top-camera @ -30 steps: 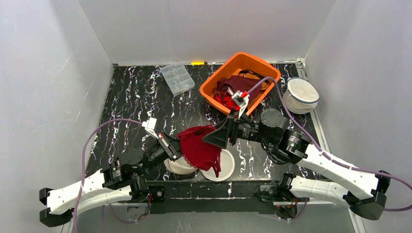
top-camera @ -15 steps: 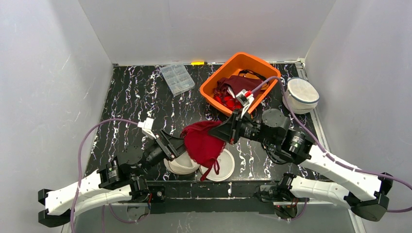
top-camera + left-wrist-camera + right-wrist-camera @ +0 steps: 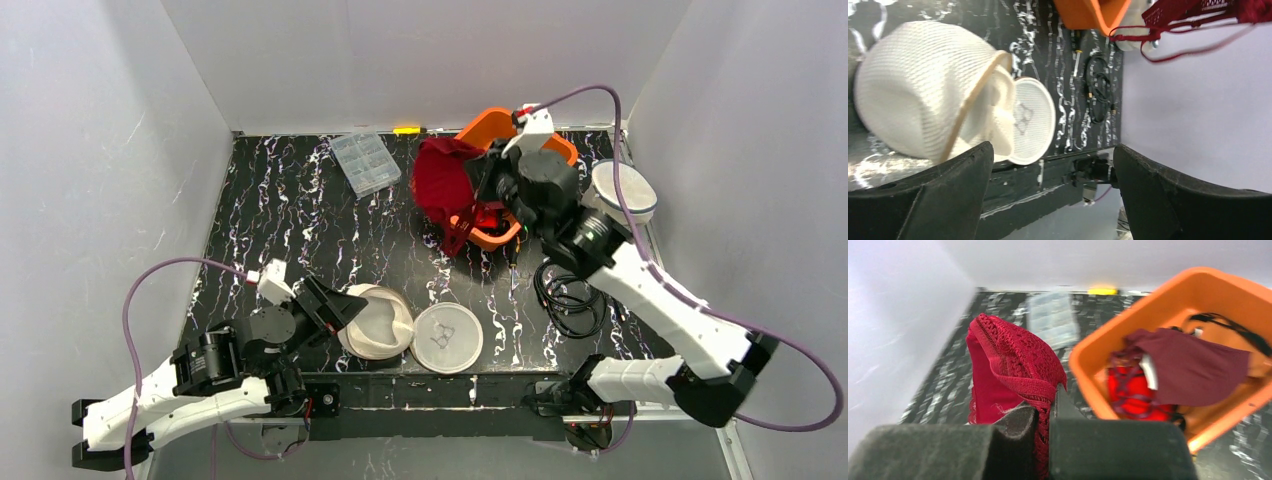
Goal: Unzip the laundry bag and remove the bra
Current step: Place the bra in the bin.
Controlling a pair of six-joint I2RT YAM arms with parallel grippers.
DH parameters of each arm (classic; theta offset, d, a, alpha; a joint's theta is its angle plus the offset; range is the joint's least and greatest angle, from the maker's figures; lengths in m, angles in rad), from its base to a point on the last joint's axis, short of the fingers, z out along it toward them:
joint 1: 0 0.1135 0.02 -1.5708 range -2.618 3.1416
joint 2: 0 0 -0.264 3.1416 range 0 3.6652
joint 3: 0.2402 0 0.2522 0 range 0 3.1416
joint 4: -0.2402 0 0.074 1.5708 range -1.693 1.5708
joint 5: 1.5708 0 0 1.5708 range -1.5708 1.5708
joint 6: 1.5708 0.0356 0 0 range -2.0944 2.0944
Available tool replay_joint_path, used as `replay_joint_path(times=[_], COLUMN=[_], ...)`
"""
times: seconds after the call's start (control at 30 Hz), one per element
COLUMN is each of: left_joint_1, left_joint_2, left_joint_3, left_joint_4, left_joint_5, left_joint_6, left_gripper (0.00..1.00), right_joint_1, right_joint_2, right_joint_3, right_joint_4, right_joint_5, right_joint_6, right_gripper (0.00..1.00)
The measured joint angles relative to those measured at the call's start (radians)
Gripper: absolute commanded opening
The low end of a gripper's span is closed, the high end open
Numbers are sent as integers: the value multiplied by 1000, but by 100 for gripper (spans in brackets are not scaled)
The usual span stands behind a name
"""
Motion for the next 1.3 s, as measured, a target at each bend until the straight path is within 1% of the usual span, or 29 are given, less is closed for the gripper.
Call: replay_joint_path(times=[0.1, 0.2, 0.4, 0.5, 0.63, 0.73, 0.83, 0.87, 0.93, 1.03, 1.07, 1.13, 1.23, 1.27, 1.3], left_joint_1=[0, 0, 0, 0, 0, 0, 0, 0, 0, 0, 0, 0, 0, 0, 0], left_joint_2=[-5, -5, -17, -18, -17, -11, -3, -3, -3, -3, -3, -3, -3, -3, -2], left_joint_3=[5, 5, 2, 0, -19, -31, -32, -32, -32, -34, -37, -45, -48, -48, -48], left_joint_4=[-78, -126, -161, -165, -164, -163, -161, -161, -161, -161, -161, -164, -169, -169, -169], left_joint_5=[-24, -33, -53, -65, -75, -76, -77, -77, -79, -83, -87, -90, -99, -105, -106], left_joint_6=[-23, -38, -48, -48, -48, -48, -47, -47, -47, -47, -48, -48, -47, -43, -40], left_gripper=[86, 86, 86, 86, 86, 86, 86, 86, 86, 86, 86, 86, 87, 88, 88], right_joint_1=[-139, -275, -492, -534, -540, -547, -563, -569, -588, -614, -626, -641, -657, -658, -658], right_joint_2=[83, 163, 303, 359, 437, 492, 534, 540, 550, 550, 550, 550, 549, 548, 546], right_joint_3=[0, 0, -5, -33, -82, -122, -147, -151, -157, -164, -166, -166, -165, -164, -163], right_joint_4=[13, 58, 220, 292, 344, 360, 357, 353, 338, 336, 329, 318, 306, 296, 282], right_joint_5=[-6, -60, -262, -320, -381, -438, -459, -459, -452, -431, -424, -412, -397, -391, -386], right_joint_6=[-8, 14, 108, 127, 127, 140, 147, 147, 146, 146, 140, 140, 130, 126, 123], right_gripper=[1, 1, 1, 1, 1, 1, 1, 4, 15, 39, 45, 54, 65, 70, 78])
